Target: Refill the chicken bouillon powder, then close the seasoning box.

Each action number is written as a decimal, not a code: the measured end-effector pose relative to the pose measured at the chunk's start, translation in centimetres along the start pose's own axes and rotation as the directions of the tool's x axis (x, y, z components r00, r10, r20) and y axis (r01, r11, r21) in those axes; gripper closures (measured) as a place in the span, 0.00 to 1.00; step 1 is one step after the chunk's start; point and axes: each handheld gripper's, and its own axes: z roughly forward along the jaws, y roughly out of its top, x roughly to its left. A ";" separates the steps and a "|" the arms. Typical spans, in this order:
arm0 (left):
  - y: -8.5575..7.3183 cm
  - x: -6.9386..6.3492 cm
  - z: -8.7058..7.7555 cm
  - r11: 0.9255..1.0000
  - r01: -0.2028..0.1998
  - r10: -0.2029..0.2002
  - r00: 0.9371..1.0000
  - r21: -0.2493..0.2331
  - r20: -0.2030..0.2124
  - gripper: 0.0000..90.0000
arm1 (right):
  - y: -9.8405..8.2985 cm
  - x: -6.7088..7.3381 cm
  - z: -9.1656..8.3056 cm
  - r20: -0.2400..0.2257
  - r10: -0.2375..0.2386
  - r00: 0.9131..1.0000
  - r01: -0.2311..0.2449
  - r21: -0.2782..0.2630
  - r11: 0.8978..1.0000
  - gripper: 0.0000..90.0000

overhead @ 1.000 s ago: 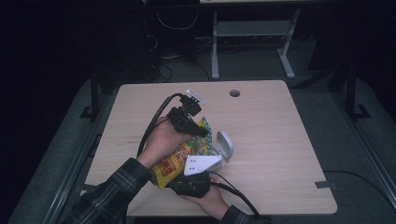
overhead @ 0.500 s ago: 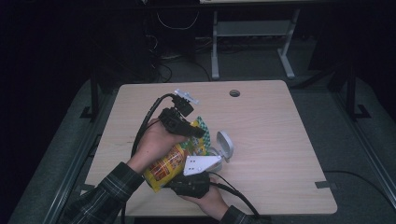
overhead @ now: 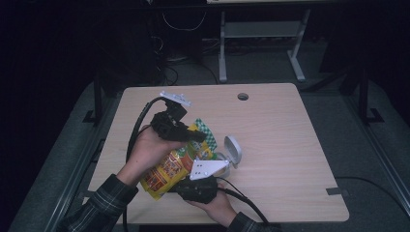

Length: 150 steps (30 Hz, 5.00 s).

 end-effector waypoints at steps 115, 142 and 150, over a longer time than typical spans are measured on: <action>-20.4 7.0 -5.2 0.911 -0.053 -0.026 0.982 -0.410 -0.185 0.62 | -1.9 -2.9 -17.1 0.274 0.059 0.960 -0.089 0.098 0.991 1.00; -25.0 5.8 -1.1 0.969 -0.052 -0.021 0.958 -0.243 -0.287 0.14 | -1.1 -7.0 -19.0 0.443 0.080 0.893 -0.093 0.009 0.996 1.00; -24.9 5.9 -0.4 0.972 -0.051 -0.015 0.961 -0.227 -0.278 0.14 | -0.4 -6.8 -17.9 0.423 0.063 0.904 -0.074 0.009 0.997 1.00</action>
